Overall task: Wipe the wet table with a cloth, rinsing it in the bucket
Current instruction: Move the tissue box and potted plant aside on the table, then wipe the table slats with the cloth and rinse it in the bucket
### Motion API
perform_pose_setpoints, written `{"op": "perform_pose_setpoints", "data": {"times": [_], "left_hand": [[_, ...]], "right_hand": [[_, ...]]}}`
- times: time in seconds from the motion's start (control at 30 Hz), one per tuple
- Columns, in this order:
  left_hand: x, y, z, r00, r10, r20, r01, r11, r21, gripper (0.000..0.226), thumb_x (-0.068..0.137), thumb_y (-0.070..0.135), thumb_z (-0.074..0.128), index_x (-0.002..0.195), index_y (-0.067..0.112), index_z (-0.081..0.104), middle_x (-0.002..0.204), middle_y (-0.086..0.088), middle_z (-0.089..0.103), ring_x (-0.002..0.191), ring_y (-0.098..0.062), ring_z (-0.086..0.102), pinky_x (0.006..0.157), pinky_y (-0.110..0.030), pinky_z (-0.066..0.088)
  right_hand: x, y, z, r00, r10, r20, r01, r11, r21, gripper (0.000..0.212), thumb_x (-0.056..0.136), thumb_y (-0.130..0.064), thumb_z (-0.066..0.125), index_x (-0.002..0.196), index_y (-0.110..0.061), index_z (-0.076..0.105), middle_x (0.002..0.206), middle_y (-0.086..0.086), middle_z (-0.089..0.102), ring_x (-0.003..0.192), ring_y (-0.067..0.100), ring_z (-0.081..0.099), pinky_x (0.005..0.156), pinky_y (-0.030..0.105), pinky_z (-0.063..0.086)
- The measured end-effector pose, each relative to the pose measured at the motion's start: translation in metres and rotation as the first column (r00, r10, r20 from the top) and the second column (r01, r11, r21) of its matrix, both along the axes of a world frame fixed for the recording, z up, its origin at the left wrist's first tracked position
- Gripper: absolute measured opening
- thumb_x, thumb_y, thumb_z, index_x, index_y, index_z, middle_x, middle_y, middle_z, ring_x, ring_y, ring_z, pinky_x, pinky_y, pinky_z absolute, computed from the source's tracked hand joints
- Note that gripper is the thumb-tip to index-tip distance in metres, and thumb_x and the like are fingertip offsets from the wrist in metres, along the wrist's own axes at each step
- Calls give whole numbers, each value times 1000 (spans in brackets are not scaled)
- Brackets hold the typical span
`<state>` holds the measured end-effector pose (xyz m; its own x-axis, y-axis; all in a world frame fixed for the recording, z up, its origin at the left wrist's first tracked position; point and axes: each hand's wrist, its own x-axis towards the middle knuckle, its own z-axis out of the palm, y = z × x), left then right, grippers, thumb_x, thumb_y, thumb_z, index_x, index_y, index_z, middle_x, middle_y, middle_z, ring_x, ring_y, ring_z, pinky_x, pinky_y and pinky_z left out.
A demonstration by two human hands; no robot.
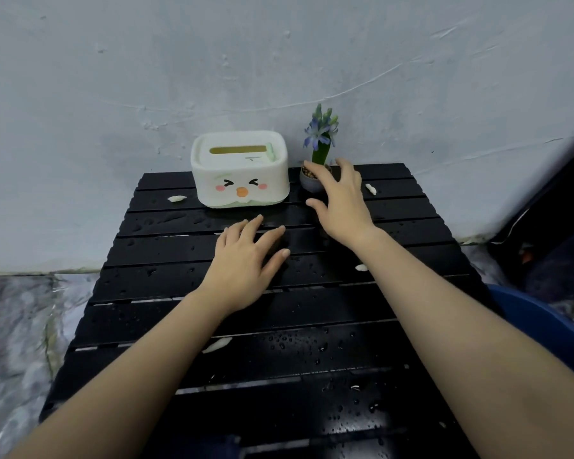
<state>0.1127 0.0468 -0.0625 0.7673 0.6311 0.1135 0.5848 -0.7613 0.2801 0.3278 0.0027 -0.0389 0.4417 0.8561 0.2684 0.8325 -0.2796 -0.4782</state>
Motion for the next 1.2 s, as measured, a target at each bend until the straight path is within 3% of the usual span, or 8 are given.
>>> {"op": "perform_pose_setpoints", "data": {"times": [0.27,0.37,0.7,0.8,0.87,0.93,1.07,1.2], "left_hand": [[-21,-23,60,973,-43,229,28,997,72,49,94,52,41,127,21,60,123,0,61,114,-26,52,93,-47,46],[-44,-49,79,951,-49,306,17,994,108,38,94,45,49,116,19,67,112,1,66,105,-24,54,89,-46,47],[-143,-172,91,875,-58,481,-18,988,153,19,96,24,59,109,16,69,102,4,69,94,-19,55,89,-32,43],[-169,-199,67,901,9,434,-64,992,112,28,97,30,56,118,16,66,110,2,68,101,-22,57,90,-39,46],[-181,-212,43,946,137,295,-162,985,62,46,96,45,48,133,19,57,132,-2,60,123,-26,52,102,-44,43],[-192,-225,20,956,281,82,-283,959,6,71,93,65,35,150,22,34,157,-8,34,146,-28,26,118,-47,26],[-189,-236,3,922,371,-109,-373,928,5,103,81,88,17,157,19,6,164,-12,1,152,-26,-5,122,-47,1],[-178,-232,0,915,380,-135,-374,925,74,91,90,74,9,157,12,7,163,-19,4,152,-31,-2,123,-49,5]], "right_hand": [[-73,-84,33,1000,-14,14,12,987,160,52,94,-24,63,143,-20,46,142,11,39,134,26,31,111,35,31],[-106,-123,47,999,34,29,-39,981,189,43,95,-24,61,137,-19,52,133,5,46,126,22,40,105,37,41],[-198,-241,38,987,147,60,-156,971,180,29,95,-19,61,124,-18,61,119,0,56,115,20,50,97,38,44],[-211,-261,19,983,158,96,-164,985,59,37,97,-24,57,134,-21,57,134,2,55,128,22,47,105,44,40],[-214,-267,5,983,156,100,-147,985,-90,46,101,-33,50,147,-25,46,153,5,42,145,24,31,118,47,24],[-214,-271,-8,985,141,97,-117,968,-222,53,104,-43,40,154,-27,32,164,6,24,153,24,13,122,49,7],[-209,-275,-19,993,82,90,-48,944,-328,61,104,-53,25,158,-26,20,167,8,8,154,24,-2,123,50,-4],[-210,-272,-21,988,81,135,-27,931,-364,63,104,-52,16,159,-22,14,167,9,5,154,25,-3,123,51,-3]]}}
